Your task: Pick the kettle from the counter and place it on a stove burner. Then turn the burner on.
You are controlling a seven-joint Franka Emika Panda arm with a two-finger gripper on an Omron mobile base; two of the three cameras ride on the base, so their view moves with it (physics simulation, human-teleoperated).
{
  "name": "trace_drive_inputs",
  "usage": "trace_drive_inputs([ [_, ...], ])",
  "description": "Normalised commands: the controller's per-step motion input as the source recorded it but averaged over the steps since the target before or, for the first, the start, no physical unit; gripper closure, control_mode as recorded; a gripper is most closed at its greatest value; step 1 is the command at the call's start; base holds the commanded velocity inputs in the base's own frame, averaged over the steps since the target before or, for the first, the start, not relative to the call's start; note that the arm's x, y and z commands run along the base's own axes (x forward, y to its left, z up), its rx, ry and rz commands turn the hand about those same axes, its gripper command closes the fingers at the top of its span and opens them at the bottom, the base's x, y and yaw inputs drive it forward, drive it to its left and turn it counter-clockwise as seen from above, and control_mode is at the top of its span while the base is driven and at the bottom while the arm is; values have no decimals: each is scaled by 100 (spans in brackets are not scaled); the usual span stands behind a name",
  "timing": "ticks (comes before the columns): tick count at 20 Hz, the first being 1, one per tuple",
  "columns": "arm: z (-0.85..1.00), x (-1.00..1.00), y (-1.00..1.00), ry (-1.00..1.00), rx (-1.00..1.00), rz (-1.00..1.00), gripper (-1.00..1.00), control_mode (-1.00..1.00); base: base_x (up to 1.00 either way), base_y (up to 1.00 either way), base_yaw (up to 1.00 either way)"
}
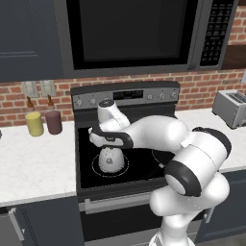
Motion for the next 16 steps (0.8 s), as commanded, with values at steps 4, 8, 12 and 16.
trace_drive_inputs([
  [4,0,0,0,0,0,0,-100,-100,0,0,0],
  [8,0,0,0,0,0,0,-100,-100,0,0,0],
  [12,0,0,0,0,0,0,-100,-100,0,0,0],
  [16,0,0,0,0,0,0,-100,-100,0,0,0],
])
